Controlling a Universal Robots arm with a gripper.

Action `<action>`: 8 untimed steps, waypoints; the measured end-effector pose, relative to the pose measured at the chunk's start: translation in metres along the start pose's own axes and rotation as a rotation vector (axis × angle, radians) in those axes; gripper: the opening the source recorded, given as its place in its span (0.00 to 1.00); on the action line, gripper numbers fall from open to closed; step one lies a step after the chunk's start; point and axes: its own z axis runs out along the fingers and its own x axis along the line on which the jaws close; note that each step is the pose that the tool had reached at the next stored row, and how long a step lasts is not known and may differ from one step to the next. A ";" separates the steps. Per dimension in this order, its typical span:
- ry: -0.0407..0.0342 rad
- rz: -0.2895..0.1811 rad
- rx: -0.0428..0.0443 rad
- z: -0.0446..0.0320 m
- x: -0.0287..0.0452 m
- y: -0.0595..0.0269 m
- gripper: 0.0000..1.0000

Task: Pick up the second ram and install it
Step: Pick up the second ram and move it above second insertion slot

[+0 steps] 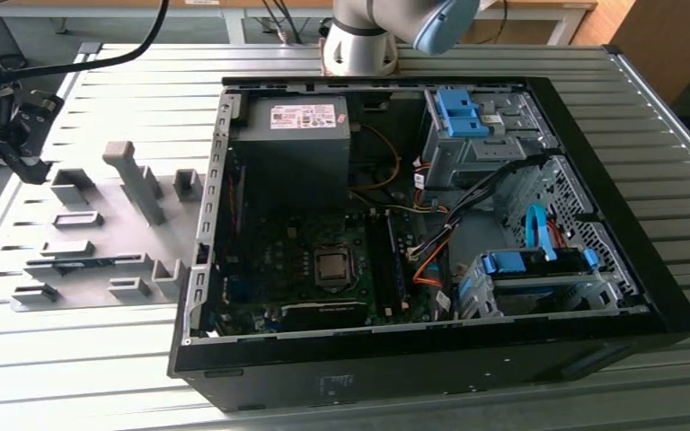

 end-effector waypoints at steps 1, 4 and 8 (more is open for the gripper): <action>0.0000 -0.001 0.0000 0.0000 0.0000 0.0000 0.11; 0.0005 -0.033 0.0003 0.0000 0.0000 0.0000 0.11; 0.0013 -0.099 0.0004 0.0002 0.0001 -0.0001 0.11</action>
